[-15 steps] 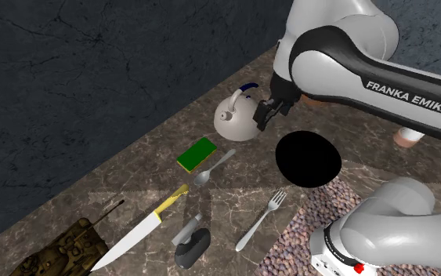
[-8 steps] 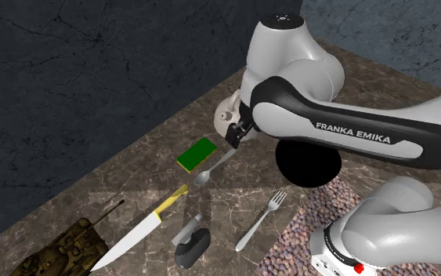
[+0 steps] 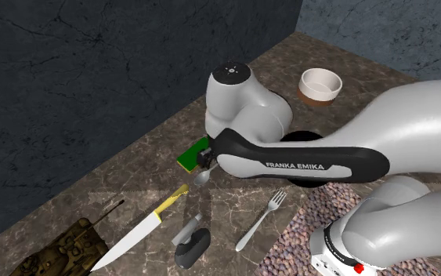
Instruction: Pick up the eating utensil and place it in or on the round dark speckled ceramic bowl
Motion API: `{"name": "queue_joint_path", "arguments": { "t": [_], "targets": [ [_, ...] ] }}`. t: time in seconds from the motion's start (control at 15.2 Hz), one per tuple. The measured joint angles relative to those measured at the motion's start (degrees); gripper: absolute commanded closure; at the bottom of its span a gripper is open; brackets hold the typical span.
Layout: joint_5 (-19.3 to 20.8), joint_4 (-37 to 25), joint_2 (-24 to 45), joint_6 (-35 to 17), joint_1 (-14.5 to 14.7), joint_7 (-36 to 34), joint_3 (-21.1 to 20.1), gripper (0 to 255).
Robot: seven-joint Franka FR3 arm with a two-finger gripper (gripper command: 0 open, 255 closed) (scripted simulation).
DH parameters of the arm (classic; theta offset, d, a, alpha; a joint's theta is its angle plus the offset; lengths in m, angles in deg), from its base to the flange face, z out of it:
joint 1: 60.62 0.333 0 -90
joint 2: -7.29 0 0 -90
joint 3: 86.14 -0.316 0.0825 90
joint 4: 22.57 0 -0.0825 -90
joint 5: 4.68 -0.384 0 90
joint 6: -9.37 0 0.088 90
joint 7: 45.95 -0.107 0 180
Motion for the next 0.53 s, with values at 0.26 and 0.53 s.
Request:
{"name": "queue_joint_path", "arguments": {
  "t": [0.26,0.53],
  "targets": [
    [3.7,-1.3,7.5,-6.8,-1.0,-5.6,-5.1,0],
    [9.4,-3.6,14.7,-11.5,-2.5,-11.6,-8.9,0]
  ]
}}
